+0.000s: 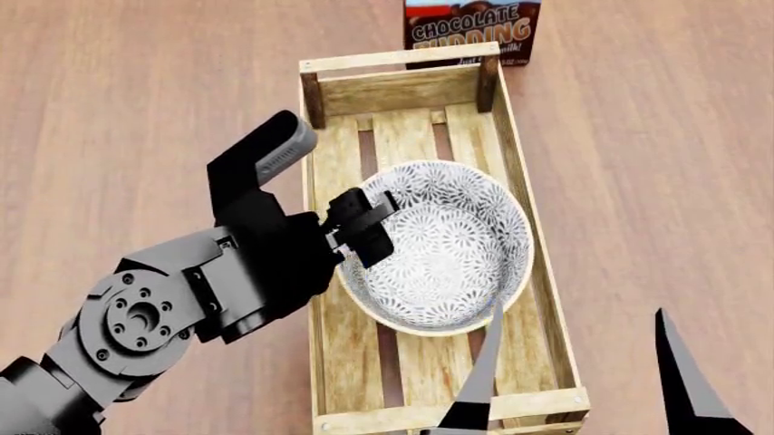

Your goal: Pick up the bowl on the left and put it in the tray.

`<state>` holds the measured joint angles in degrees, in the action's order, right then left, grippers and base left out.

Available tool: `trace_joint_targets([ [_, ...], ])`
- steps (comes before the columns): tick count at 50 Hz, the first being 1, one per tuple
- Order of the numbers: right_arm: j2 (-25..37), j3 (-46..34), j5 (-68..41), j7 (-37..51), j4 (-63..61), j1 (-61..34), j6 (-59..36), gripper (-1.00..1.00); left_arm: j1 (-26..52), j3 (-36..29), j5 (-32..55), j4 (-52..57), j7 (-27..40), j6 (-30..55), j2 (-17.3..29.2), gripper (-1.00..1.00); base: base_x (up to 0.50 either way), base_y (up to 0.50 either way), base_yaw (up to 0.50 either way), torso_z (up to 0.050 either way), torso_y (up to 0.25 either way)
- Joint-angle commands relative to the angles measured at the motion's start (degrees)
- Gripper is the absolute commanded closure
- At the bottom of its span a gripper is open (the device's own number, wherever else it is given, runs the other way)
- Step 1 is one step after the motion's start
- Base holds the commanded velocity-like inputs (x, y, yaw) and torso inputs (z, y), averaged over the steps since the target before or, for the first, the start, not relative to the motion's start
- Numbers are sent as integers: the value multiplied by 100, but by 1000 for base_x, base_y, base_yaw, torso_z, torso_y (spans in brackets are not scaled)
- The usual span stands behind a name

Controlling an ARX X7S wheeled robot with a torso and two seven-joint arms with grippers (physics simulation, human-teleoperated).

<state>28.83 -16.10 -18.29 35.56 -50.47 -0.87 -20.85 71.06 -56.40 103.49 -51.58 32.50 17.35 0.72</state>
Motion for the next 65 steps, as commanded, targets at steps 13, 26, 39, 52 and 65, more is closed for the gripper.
trace_joint_targets([
  [13, 27, -25, 0, 17, 24, 2, 47, -100, 46, -204, 128, 87, 29, -58, 76, -100, 0, 0, 0, 0, 0],
  [26, 42, -35, -10, 38, 2, -7, 44, -100, 60, -267, 140, 457, 198, -91, 183, -100, 0, 0, 0, 0, 0],
  [39, 50, -64, -35, 63, -38, -45, -11, -100, 118, -484, -100, 1207, 489, -75, 374, -100, 0, 0, 0, 0, 0],
  [52, 68, -79, -54, 84, -67, -69, -34, -100, 185, -496, -119, 1808, 704, -41, 540, -100, 0, 0, 0, 0, 0],
  [65, 70, -118, -41, 88, -28, -88, -11, -100, 186, -511, -214, 2121, 831, -112, 724, -100, 0, 0, 0, 0, 0],
])
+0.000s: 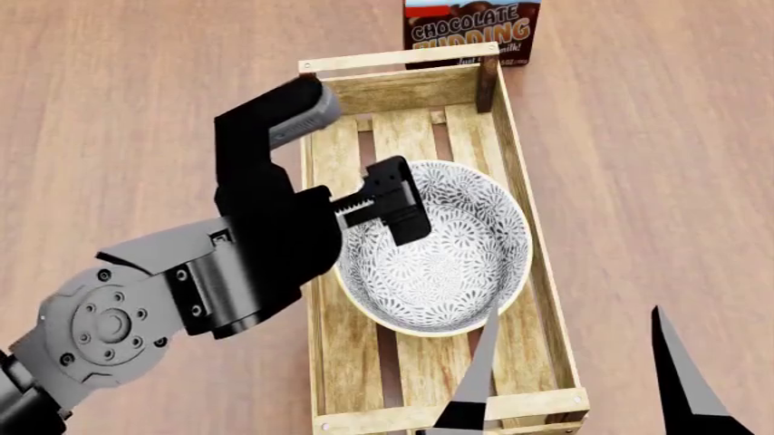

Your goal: Pick up the bowl on the left and put it in the tray.

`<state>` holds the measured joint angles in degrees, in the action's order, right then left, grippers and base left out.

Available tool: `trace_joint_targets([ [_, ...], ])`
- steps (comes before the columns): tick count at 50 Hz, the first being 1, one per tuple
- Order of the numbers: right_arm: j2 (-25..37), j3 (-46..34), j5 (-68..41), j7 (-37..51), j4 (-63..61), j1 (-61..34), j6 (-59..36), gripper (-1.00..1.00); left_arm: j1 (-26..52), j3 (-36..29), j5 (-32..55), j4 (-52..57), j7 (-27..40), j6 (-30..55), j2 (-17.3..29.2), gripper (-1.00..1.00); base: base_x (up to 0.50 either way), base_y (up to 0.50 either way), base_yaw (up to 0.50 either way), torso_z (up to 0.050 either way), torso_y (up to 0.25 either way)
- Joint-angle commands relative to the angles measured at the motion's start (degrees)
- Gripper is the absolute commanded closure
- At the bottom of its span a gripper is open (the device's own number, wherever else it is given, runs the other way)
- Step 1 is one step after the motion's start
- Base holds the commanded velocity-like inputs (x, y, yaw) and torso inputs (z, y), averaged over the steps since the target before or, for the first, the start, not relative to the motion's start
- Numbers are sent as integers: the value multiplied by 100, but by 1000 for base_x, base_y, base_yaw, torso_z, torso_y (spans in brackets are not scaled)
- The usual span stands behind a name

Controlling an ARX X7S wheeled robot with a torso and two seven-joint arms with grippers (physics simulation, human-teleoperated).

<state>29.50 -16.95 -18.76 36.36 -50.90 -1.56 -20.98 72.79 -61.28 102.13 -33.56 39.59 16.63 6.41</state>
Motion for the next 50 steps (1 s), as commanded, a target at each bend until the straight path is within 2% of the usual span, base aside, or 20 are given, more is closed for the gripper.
trace_joint_targets([
  [1, 4, -36, 8, 7, 19, -20, 5, -100, 24, -28, -92, 336, 128, -42, 162, -100, 0, 0, 0, 0, 0],
  [28, 35, -87, -16, 67, -60, -77, -80, -100, -75, 48, -468, 2838, 931, -219, 1079, -100, 0, 0, 0, 0, 0],
  [50, 23, -209, 14, 85, -50, -145, -110, -100, -354, -372, -2348, 4555, 1368, -585, 2211, -100, 0, 0, 0, 0, 0],
])
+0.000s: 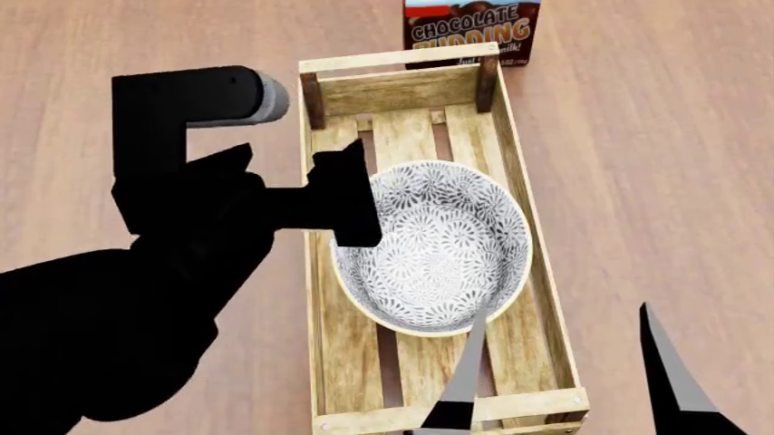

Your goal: Pick up the bowl on the left and put it in the tray.

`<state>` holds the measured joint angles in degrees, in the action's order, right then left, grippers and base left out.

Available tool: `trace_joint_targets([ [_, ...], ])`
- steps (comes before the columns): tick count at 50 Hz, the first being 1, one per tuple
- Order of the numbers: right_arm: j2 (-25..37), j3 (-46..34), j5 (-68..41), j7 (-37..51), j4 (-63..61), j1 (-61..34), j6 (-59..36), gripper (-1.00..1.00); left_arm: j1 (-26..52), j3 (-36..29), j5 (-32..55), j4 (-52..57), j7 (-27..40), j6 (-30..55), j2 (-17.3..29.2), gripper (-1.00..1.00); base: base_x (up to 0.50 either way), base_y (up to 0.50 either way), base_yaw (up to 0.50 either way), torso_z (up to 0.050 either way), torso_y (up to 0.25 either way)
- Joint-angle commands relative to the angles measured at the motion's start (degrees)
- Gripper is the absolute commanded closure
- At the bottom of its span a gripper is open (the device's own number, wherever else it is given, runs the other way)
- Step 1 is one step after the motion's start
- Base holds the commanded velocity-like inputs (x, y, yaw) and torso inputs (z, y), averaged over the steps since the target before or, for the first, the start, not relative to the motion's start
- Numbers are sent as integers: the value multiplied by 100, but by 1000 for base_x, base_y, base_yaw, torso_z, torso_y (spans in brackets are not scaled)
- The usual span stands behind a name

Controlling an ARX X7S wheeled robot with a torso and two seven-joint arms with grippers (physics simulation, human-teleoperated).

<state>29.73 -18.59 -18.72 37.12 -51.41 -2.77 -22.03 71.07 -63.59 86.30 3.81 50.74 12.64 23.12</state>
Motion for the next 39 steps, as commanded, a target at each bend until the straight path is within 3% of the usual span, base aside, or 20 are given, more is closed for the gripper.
trace_joint_targets([
  [1, 3, -44, 17, 8, 10, -13, 16, -100, -168, -199, -977, 983, 381, -162, 635, -100, 0, 0, 0, 0, 0],
  [17, 12, -113, 34, 49, -48, -49, -50, -100, -419, -384, -2023, 2400, 1295, -159, 1473, -100, 0, 0, 0, 0, 0],
  [39, -4, -220, 84, 55, 55, -85, -9, -100, -1331, -538, -2810, 3297, 2004, -524, 2283, -100, 0, 0, 0, 0, 0],
])
